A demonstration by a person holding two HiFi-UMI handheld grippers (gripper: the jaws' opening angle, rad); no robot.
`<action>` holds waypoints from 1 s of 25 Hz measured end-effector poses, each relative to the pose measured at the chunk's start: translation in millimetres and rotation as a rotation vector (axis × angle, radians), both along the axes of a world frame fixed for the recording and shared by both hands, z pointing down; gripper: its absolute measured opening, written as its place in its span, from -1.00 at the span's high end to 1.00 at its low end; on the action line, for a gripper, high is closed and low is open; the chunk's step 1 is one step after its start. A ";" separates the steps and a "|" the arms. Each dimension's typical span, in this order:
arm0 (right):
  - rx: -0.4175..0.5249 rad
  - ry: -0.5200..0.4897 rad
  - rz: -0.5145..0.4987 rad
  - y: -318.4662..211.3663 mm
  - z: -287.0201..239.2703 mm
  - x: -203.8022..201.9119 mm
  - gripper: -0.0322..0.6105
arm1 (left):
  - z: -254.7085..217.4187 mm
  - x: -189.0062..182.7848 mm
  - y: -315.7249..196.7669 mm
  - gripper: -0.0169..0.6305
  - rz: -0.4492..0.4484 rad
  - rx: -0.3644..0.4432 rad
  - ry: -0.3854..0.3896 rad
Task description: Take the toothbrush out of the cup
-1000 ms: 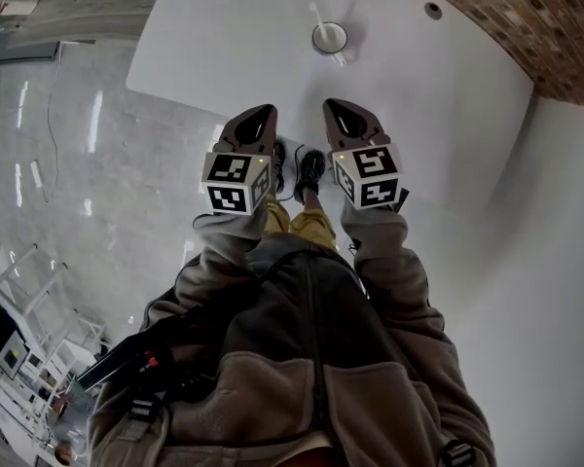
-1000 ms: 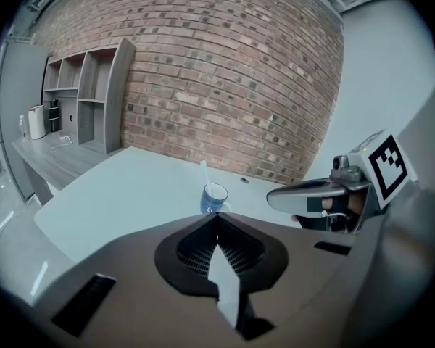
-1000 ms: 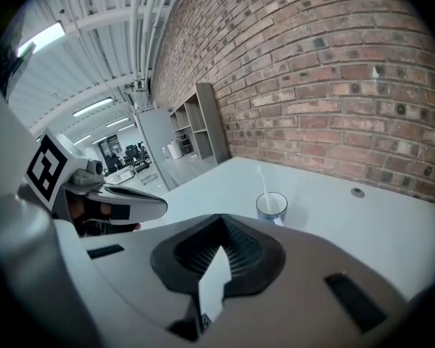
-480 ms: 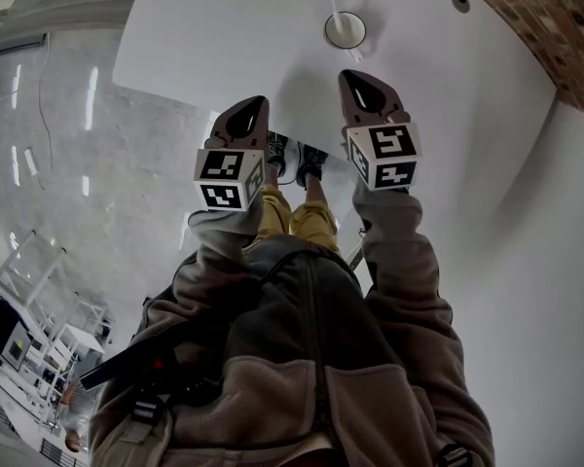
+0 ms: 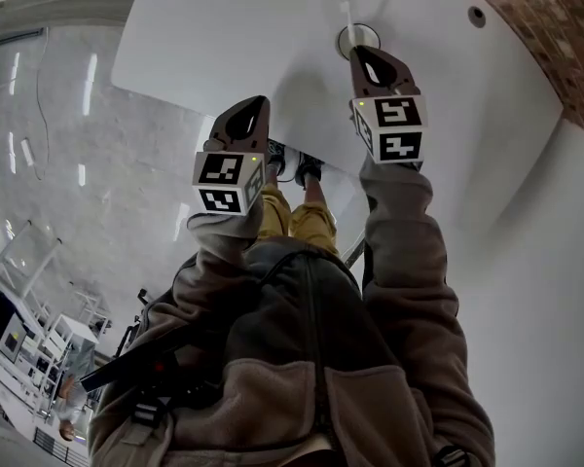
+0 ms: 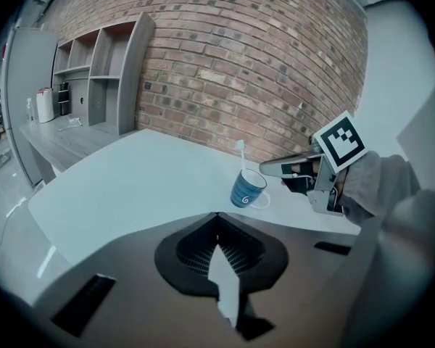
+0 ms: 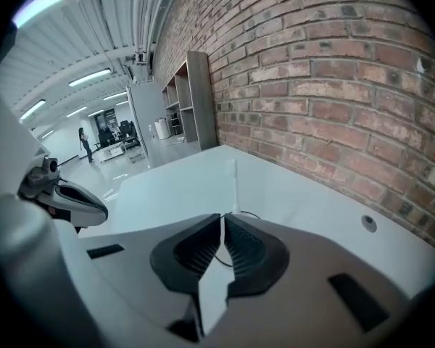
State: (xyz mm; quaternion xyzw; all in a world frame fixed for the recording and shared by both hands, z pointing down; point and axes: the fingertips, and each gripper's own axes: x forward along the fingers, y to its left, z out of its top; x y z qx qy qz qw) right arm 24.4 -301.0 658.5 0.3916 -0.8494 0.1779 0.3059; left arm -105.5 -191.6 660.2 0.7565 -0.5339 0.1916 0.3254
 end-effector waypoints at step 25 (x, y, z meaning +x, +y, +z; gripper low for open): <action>-0.109 0.154 -0.035 -31.7 45.1 -5.1 0.80 | 11.2 -14.7 -21.0 0.94 -0.030 -0.018 0.004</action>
